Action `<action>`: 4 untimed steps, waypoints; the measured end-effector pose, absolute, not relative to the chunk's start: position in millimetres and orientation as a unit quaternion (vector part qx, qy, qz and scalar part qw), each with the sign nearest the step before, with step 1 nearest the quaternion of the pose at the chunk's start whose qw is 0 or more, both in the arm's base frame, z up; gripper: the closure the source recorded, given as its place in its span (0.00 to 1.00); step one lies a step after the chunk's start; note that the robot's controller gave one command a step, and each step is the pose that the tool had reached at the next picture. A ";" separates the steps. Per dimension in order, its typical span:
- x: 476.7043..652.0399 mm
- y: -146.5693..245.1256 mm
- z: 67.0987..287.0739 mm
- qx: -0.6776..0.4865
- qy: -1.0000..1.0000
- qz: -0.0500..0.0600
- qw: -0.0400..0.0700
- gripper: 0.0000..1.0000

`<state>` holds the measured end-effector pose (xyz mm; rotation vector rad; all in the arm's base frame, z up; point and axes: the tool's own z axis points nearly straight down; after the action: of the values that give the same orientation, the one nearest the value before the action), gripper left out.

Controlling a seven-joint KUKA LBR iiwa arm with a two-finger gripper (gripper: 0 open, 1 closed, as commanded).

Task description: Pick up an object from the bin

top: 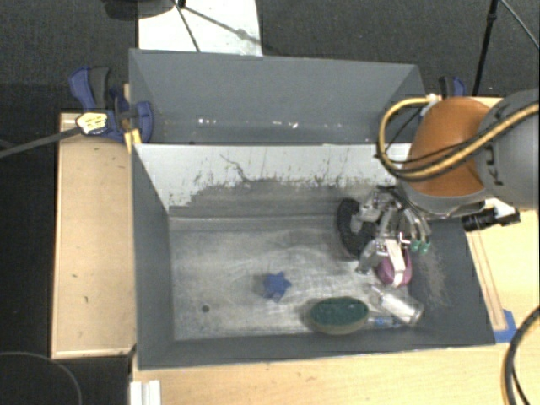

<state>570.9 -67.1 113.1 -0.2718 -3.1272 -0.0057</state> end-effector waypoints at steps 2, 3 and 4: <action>577.0 -67.4 97.5 -0.285 -0.959 -0.003 -0.009 0.00; 578.9 -64.9 91.5 -0.443 -0.897 -0.006 -0.008 0.00; 579.8 -64.2 94.2 -0.442 -0.897 -0.007 -0.007 1.00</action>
Offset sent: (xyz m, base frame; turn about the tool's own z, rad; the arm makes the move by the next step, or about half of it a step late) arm -0.0024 -0.0053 -0.0110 0.2327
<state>579.8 -64.2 94.2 -1.3938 -2.8306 -0.0211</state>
